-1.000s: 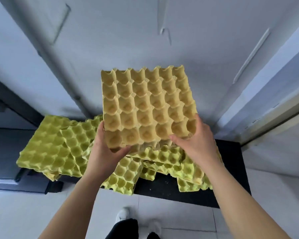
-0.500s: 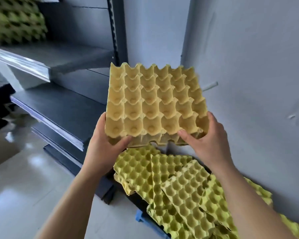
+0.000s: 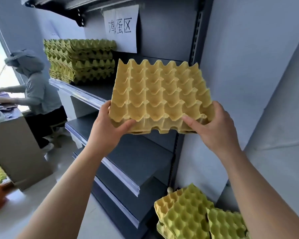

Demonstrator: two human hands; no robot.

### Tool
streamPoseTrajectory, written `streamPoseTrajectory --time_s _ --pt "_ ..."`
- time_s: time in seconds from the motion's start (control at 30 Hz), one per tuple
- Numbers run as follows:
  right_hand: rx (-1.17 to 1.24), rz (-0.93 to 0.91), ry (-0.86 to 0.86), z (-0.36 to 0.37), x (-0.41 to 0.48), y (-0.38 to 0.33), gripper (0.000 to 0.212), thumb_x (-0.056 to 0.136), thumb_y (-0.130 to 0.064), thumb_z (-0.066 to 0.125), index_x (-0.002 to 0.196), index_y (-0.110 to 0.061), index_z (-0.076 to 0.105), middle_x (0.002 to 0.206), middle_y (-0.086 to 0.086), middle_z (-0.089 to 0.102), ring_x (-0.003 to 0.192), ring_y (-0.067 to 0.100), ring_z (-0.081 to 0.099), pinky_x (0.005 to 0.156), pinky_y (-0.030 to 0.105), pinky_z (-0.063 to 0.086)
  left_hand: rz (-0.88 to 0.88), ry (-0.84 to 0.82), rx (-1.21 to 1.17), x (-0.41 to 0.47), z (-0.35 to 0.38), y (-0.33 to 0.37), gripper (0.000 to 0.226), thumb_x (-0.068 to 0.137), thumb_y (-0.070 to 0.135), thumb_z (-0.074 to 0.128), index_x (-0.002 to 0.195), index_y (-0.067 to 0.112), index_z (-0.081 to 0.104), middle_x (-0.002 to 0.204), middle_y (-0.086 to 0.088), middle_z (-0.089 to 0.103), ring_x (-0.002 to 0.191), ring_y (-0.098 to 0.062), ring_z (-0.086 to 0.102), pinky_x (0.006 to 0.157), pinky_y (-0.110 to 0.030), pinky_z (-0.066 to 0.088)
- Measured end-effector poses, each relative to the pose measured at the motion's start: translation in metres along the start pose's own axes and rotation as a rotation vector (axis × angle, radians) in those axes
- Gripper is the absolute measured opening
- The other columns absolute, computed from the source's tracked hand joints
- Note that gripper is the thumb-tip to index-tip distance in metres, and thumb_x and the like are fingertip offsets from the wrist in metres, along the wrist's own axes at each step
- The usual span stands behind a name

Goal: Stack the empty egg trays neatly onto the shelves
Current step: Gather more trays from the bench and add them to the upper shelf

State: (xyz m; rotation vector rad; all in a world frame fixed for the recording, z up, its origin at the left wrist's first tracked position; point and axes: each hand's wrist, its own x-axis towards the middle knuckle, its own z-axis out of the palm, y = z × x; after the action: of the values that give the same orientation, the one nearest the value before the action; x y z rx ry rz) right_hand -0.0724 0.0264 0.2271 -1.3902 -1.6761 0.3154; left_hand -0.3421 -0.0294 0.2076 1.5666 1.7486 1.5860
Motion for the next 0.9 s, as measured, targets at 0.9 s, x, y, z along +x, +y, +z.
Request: streamPoseTrajectory --time_s 0.9 --pt "-0.383 0.009 0.108 0.209 0.112 -0.141 0.077 0.07 -0.068 0.067 0.129 -0.02 0.057 0.12 -0.001 0.047 0.071 0.008 0.052 0.072 0.028 0.049 0.01 -0.22 -0.207 0.295 -0.105 -0.17 0.071 0.077 0.023 0.081 0.139 0.021 0.045 0.112 0.005 0.069 0.099 -0.009 0.068 0.093 -0.034 0.053"
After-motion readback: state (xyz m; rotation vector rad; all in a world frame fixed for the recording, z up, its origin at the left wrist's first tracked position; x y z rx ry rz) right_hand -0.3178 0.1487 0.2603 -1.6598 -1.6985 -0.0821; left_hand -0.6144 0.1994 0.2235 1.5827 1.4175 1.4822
